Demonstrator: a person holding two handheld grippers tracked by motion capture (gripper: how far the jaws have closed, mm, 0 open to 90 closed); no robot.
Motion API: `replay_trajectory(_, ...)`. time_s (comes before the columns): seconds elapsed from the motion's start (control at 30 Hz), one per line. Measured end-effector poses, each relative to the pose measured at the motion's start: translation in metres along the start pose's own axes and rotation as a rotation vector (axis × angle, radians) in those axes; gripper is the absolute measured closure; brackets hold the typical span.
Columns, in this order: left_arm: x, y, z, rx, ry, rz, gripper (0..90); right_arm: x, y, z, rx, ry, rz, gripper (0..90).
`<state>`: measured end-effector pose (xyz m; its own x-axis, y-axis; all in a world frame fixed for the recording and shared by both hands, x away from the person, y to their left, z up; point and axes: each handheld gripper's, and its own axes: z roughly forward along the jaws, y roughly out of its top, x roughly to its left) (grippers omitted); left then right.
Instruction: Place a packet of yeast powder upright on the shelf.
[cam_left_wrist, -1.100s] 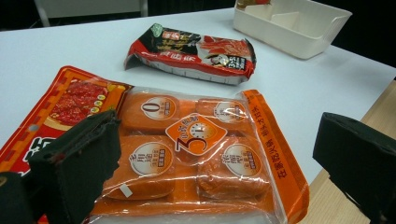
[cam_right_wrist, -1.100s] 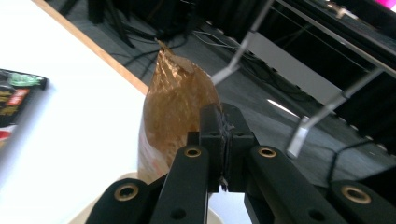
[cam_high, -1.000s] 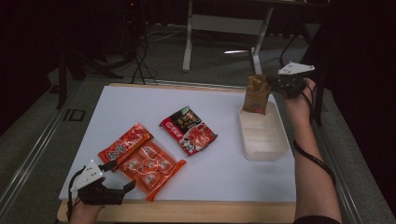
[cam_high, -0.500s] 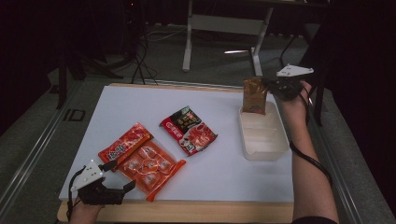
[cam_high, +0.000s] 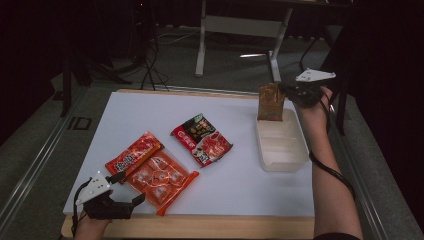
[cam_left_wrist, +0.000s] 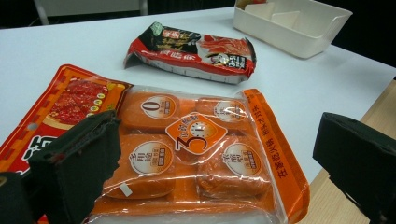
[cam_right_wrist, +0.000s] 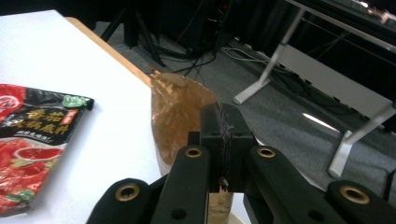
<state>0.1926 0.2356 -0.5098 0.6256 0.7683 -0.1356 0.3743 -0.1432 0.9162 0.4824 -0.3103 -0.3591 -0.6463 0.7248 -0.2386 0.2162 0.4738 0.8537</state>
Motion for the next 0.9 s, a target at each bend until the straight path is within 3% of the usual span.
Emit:
replay_trajectory(0.5, 0.000, 0.000, 0.001, 0.000, -0.002, -0.006, 1.1, -0.012, -0.038, 0.009, 0.065, 0.001, 0.116, 89.1)
replay_trajectory(0.63, 0.000, 0.000, 0.001, 0.000, -0.005, -0.006, 1.1, -0.015, -0.045, 0.010, 0.088, -0.024, 0.150, 88.6)
replay_trajectory(0.9, -0.001, 0.000, 0.001, 0.004, -0.005, 0.000, 1.1, -0.015, -0.039, -0.002, 0.103, -0.074, 0.176, 76.1)
